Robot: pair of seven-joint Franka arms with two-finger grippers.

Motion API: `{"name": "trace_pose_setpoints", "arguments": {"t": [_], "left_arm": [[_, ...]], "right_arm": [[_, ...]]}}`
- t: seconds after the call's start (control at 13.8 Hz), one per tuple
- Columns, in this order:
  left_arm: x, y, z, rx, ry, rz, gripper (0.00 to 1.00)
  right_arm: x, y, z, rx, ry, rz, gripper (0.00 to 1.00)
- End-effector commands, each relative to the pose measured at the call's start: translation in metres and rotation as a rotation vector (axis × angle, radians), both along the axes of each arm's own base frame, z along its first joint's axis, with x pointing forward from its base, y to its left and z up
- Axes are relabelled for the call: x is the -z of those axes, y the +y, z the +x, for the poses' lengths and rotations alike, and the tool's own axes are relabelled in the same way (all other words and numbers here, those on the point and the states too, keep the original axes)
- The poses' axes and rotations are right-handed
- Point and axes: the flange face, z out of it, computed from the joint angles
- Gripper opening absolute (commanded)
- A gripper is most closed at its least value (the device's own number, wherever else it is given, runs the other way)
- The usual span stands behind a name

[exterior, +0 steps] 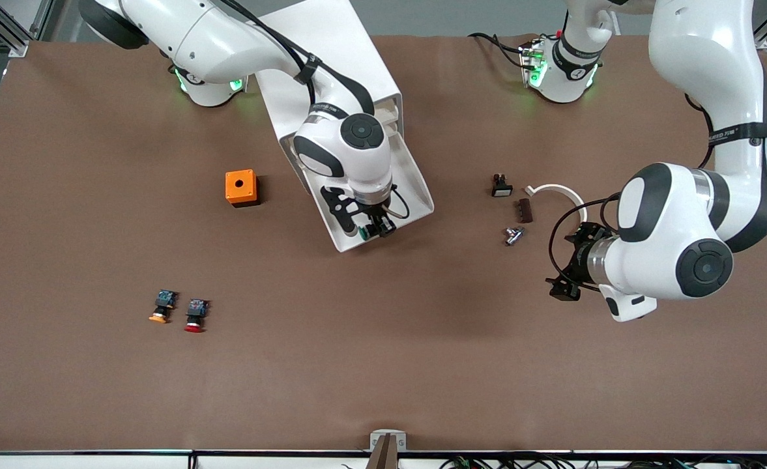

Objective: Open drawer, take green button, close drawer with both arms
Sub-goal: 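Reach into the drawer and grasp the green button with the right gripper, then lift the green button out with the right gripper while the left gripper pushes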

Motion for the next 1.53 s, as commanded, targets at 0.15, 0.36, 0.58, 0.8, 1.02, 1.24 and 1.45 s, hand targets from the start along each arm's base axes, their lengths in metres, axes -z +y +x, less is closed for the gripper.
{"name": "trace_pose_setpoints", "arguments": {"t": [0.15,0.36,0.58,0.8,1.02,1.24,1.45], "left_arm": [[-0.006,-0.015,-0.011,0.135,-0.003,-0.031,1.00],[0.001,-0.036,-0.011,0.160,-0.030,-0.050,1.00],[0.018,-0.081,-0.014,0.214,-0.079,-0.061,1.00],[0.054,-0.117,-0.015,0.262,-0.114,-0.070,1.00],[0.083,-0.164,-0.025,0.483,-0.182,-0.080,1.00],[0.107,-0.199,-0.037,0.655,-0.221,-0.102,1.00],[0.144,-0.245,-0.064,0.710,-0.220,-0.104,1.00]], "right_arm": [[-0.004,0.005,0.001,-0.009,-0.023,0.012,0.13],[-0.034,-0.009,0.017,-0.118,-0.004,0.037,0.08],[-0.059,-0.054,0.059,-0.274,0.007,0.018,0.07],[-0.063,-0.106,0.098,-0.432,-0.010,0.001,0.07],[-0.060,-0.170,0.139,-0.611,-0.023,-0.024,0.07],[-0.054,-0.226,0.164,-0.781,-0.014,-0.045,0.07],[-0.035,-0.277,0.182,-0.890,0.013,-0.084,0.07]]}}
